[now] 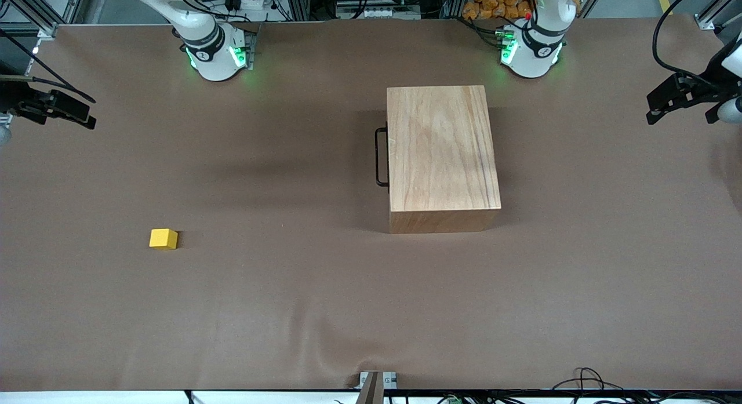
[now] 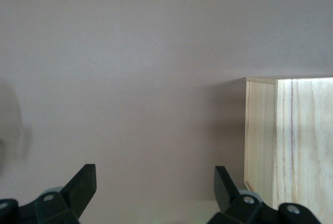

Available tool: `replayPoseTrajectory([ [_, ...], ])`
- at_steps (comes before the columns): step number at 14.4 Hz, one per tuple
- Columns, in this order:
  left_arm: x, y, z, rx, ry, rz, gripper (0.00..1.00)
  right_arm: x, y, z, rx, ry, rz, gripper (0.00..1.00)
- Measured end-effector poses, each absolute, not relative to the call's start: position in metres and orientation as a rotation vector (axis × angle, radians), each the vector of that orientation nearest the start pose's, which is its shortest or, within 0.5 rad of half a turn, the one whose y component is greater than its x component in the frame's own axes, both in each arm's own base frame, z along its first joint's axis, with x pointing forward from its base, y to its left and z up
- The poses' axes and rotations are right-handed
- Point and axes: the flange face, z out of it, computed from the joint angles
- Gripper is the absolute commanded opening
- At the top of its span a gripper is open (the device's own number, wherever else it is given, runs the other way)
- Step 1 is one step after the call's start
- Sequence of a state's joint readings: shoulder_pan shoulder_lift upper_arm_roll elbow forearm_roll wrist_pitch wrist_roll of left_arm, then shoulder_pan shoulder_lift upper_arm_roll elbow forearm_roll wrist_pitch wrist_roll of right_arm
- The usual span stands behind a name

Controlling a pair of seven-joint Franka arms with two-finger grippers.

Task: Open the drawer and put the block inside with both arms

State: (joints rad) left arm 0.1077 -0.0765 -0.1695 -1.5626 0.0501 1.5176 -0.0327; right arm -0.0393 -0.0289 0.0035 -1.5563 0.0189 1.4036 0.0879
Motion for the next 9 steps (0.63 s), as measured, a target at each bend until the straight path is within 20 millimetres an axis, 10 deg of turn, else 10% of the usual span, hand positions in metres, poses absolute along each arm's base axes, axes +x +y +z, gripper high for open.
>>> replayPoseTrajectory([
  [9, 0.525, -0.0377, 0.6682, -3.114, 0.052, -0.06, 1.0, 0.5274, -0.0149, 0.6332, -3.115, 0.185, 0.194, 1.0],
])
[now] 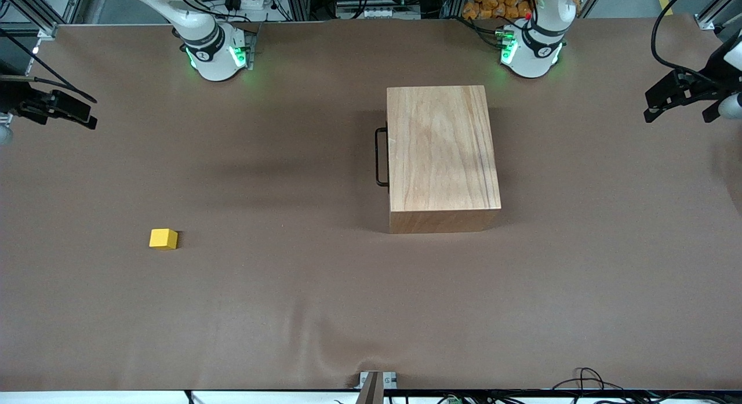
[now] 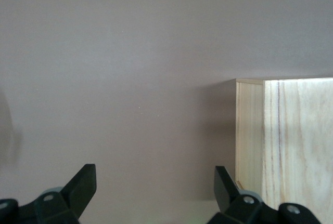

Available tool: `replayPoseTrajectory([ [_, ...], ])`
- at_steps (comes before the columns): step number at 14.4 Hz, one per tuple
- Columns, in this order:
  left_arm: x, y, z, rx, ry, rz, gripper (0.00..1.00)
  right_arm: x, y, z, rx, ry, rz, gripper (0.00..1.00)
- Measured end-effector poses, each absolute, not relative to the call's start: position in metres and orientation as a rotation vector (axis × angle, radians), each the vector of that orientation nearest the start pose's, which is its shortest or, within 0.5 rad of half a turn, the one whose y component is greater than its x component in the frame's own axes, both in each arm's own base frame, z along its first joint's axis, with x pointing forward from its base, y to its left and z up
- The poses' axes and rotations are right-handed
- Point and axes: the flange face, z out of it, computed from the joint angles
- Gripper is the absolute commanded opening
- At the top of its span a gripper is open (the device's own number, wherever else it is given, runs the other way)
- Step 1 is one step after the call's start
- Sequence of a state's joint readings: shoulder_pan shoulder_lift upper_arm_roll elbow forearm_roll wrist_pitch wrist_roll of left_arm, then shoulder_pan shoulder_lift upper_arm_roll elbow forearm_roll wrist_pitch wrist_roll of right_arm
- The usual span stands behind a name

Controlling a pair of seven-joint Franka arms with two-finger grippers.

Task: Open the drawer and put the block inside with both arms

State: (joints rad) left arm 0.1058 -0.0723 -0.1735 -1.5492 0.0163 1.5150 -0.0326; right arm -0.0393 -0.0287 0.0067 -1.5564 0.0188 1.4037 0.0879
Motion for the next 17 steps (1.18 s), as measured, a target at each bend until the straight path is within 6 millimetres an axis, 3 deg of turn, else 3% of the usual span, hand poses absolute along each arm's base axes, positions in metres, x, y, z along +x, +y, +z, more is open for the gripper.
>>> replayPoseTrajectory([
  [6, 0.532, -0.037, 0.666, -3.117, 0.061, -0.058, 1.0, 0.528, -0.015, 0.632, -3.115, 0.184, 0.197, 1.0],
  [10, 0.552, -0.042, 0.645, -3.133, 0.121, -0.013, 1.0, 0.528, -0.015, 0.631, -3.115, 0.185, 0.203, 1.0],
  [14, 0.581, -0.096, 0.634, -3.173, 0.262, -0.039, 1.0, 0.528, -0.015, 0.63, -3.115, 0.184, 0.207, 1.0],
  [17, 0.578, -0.15, 0.632, -3.179, 0.298, -0.043, 1.0, 0.529, -0.015, 0.628, -3.114, 0.184, 0.212, 1.0],
])
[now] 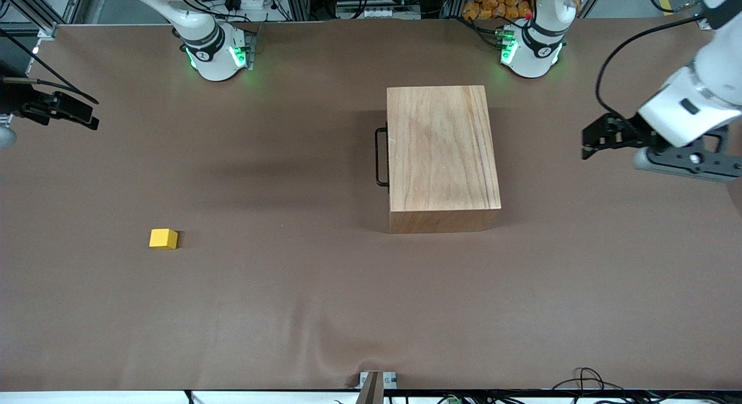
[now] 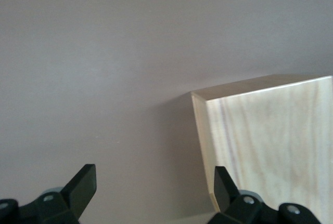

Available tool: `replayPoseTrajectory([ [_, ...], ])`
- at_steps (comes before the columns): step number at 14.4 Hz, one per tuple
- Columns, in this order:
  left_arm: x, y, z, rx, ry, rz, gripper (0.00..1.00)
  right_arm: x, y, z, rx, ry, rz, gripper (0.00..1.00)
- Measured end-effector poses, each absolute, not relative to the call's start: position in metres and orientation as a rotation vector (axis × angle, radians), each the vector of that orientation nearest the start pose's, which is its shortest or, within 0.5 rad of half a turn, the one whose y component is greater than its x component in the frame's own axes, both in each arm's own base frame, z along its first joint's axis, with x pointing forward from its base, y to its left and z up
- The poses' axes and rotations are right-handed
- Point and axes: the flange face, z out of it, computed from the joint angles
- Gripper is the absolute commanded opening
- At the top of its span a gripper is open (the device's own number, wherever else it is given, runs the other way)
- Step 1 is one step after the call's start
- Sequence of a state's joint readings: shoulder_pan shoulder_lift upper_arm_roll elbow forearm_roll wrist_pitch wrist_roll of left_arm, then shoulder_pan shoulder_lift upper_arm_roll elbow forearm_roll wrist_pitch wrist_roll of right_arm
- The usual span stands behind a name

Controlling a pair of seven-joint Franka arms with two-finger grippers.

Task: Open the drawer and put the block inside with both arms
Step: 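Move the left gripper over the box toward the drawer handle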

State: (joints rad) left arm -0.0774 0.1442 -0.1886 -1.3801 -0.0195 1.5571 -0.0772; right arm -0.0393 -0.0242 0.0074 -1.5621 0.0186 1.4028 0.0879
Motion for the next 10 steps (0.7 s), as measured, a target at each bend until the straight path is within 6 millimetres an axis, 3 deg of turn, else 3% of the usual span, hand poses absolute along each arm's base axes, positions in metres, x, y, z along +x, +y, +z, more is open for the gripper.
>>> replayPoseTrajectory([
  [4, 0.565, -0.242, 0.615, -3.207, 0.157, -0.041, 1.0, 0.531, -0.014, 0.623, -3.114, 0.183, 0.226, 1.0],
  [10, 0.562, -0.38, 0.533, -3.226, -0.067, 0.056, 1.0, 0.531, -0.015, 0.621, -3.116, 0.185, 0.233, 1.0],
])
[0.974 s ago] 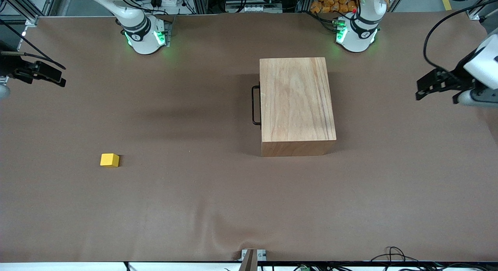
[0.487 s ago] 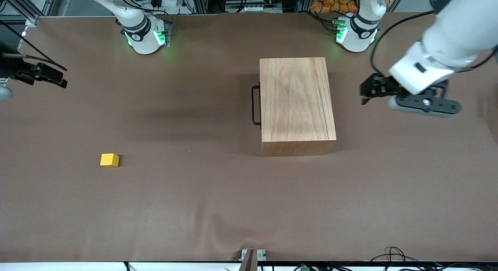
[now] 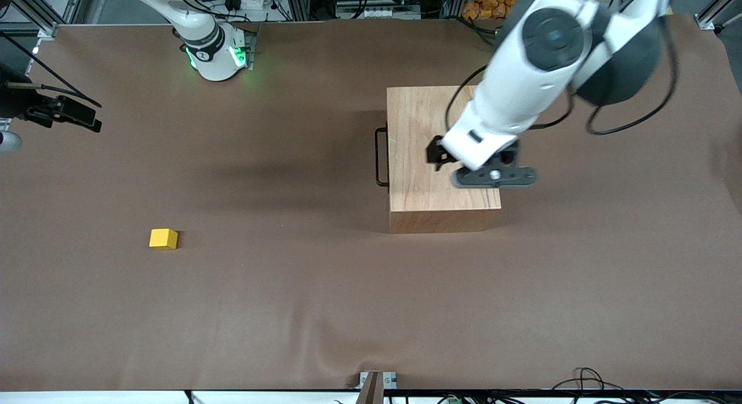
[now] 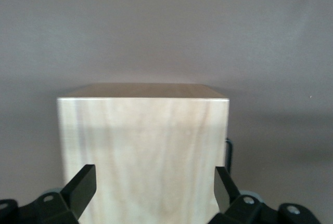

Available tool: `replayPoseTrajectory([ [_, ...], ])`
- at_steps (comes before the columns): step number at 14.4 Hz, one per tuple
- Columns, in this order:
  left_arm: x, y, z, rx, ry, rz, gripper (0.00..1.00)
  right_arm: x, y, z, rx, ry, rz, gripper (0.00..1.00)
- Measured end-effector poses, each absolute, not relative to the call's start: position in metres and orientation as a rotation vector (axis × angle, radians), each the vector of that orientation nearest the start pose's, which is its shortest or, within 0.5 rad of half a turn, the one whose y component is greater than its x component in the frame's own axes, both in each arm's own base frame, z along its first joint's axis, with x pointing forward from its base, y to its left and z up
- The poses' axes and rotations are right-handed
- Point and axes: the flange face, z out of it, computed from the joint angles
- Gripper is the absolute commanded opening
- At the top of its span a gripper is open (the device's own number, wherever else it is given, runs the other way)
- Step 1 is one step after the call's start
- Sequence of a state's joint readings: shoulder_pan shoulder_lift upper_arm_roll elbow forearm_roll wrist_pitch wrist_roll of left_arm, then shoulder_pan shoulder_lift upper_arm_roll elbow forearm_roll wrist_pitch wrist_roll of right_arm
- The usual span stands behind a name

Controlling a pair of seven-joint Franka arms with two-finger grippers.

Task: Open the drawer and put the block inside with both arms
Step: 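Move the left gripper over the box toward the drawer handle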

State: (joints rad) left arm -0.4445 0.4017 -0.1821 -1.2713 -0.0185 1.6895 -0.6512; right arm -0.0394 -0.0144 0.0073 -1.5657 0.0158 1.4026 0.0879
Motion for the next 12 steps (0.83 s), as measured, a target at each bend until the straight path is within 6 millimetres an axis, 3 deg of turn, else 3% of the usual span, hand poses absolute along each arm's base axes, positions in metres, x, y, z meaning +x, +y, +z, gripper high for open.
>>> replayPoseTrajectory([
  [4, 0.558, -0.434, 0.497, -3.168, -0.168, 0.027, 1.0, 0.532, -0.017, 0.62, -3.125, 0.189, 0.234, 1.0],
  [8, 0.531, -0.489, 0.475, -3.088, -0.154, -0.067, 1.0, 0.532, -0.017, 0.623, -3.127, 0.188, 0.223, 1.0],
  [12, 0.52, -0.522, 0.457, -3.08, -0.092, -0.087, 1.0, 0.533, -0.016, 0.628, -3.128, 0.187, 0.2, 1.0],
])
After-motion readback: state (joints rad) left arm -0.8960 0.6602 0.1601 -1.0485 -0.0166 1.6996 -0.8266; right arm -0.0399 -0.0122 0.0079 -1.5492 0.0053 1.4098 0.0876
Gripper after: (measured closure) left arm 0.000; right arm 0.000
